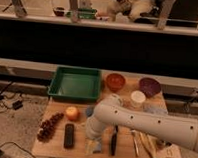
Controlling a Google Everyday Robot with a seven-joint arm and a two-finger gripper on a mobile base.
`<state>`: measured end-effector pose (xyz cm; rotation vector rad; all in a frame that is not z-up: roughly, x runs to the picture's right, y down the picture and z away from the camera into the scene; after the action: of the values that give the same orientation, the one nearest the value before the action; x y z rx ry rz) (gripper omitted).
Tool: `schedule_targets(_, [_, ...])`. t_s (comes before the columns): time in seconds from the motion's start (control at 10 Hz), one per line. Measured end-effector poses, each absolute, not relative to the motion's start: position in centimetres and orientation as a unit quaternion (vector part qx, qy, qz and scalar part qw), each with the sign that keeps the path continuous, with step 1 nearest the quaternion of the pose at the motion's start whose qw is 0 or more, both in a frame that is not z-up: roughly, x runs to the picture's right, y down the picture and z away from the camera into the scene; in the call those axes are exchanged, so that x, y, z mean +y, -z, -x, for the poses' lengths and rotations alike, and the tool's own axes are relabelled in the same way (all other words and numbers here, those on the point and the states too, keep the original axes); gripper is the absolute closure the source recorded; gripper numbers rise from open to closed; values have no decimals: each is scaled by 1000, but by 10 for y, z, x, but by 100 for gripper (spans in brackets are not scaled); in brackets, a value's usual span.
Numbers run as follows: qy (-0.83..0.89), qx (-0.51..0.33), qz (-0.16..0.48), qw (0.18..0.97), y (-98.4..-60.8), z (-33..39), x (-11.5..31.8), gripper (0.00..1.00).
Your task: Place grapes in table surface
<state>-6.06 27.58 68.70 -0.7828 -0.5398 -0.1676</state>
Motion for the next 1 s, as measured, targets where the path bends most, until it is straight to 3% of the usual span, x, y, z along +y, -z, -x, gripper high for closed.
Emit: schedule_targets(1.0, [97,-288,370,878,-705,133,279,20])
